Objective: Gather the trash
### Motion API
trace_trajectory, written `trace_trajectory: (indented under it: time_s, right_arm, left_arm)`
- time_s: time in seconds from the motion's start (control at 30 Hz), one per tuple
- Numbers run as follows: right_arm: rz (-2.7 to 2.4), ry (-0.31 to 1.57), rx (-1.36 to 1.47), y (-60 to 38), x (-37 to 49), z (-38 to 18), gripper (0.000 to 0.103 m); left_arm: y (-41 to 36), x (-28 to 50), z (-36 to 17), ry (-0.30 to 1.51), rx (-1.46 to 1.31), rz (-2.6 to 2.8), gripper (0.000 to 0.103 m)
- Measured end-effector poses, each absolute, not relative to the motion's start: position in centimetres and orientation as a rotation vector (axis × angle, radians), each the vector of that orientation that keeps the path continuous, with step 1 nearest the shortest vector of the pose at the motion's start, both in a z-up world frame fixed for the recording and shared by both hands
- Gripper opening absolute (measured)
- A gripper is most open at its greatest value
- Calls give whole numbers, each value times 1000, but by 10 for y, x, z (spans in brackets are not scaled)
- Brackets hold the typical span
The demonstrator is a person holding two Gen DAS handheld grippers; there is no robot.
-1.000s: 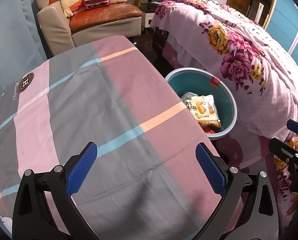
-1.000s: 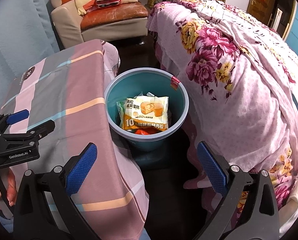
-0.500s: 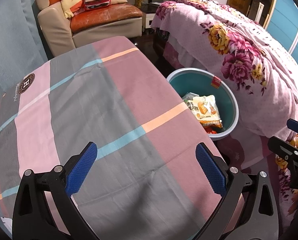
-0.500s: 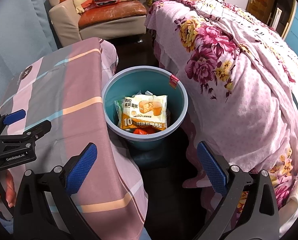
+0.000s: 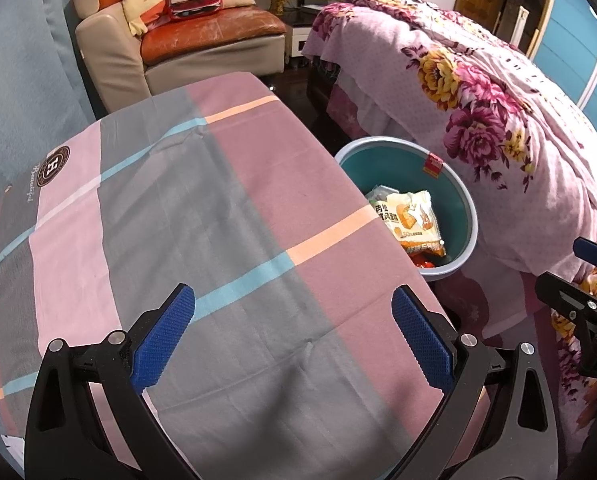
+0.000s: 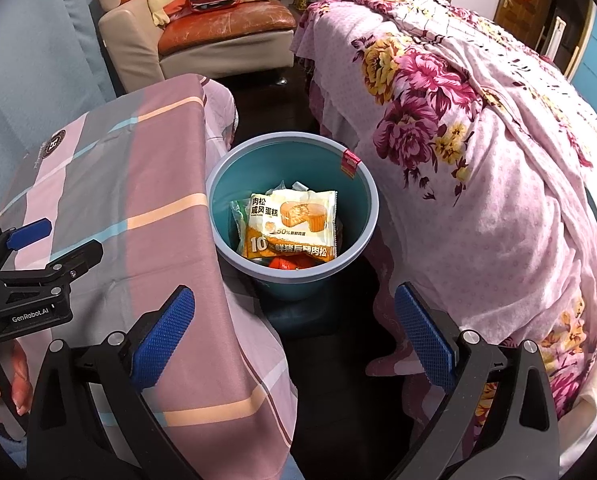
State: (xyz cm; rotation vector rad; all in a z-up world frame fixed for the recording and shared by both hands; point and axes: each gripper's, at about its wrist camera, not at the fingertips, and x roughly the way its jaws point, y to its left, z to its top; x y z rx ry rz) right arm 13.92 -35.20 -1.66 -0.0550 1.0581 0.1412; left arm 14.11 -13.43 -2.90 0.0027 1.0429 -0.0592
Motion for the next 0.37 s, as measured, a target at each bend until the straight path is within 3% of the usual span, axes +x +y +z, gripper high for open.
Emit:
trace_trajectory:
  time_s: [0.37]
  right_arm:
    - [139, 1057, -61, -350, 139, -15, 96]
  left_arm:
    - [-129, 141, -31, 1057, -20, -45, 99]
